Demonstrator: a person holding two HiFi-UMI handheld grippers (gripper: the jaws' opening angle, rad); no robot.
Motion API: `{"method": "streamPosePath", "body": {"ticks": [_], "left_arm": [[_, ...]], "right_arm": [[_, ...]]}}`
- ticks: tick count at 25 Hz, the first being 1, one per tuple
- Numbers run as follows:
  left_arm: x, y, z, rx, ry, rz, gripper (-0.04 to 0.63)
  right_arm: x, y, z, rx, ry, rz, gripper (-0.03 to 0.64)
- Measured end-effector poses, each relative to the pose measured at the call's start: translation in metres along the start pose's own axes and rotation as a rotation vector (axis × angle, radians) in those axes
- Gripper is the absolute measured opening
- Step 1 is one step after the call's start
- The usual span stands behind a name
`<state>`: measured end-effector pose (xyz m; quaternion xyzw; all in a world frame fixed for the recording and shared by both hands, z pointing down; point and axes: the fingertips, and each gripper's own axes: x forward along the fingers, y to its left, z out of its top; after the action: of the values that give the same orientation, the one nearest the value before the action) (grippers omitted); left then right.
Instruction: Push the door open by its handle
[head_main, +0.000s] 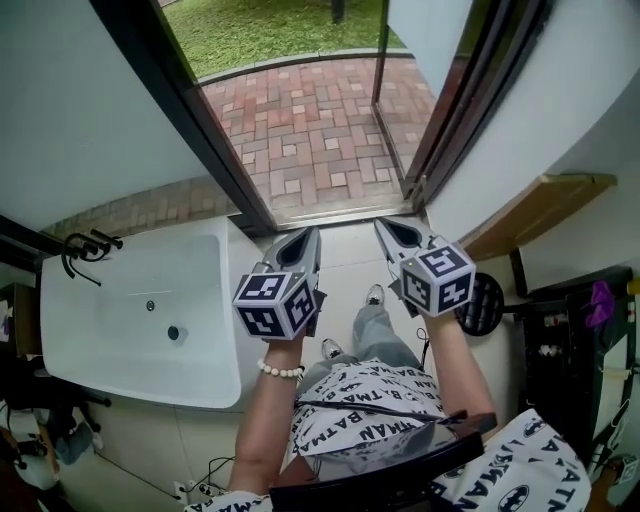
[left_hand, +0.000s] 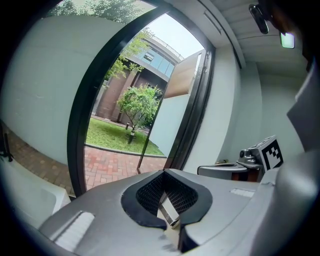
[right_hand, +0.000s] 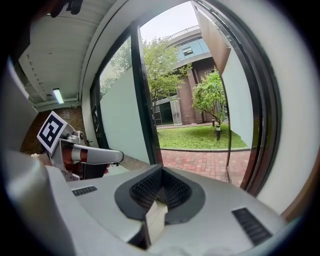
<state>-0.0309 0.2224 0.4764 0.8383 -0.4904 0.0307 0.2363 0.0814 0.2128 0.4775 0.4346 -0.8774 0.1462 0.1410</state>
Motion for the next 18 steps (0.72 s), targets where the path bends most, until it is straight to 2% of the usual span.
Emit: {"method": "streamPosePath", "body": {"ticks": [18], "left_arm": [[0.008, 0.016, 0.016, 0.004, -0.021, -0.004, -0.009]], "right_arm": [[0.021, 0.000, 0.009, -0.004, -0.007, -0.001, 0.003]]}}
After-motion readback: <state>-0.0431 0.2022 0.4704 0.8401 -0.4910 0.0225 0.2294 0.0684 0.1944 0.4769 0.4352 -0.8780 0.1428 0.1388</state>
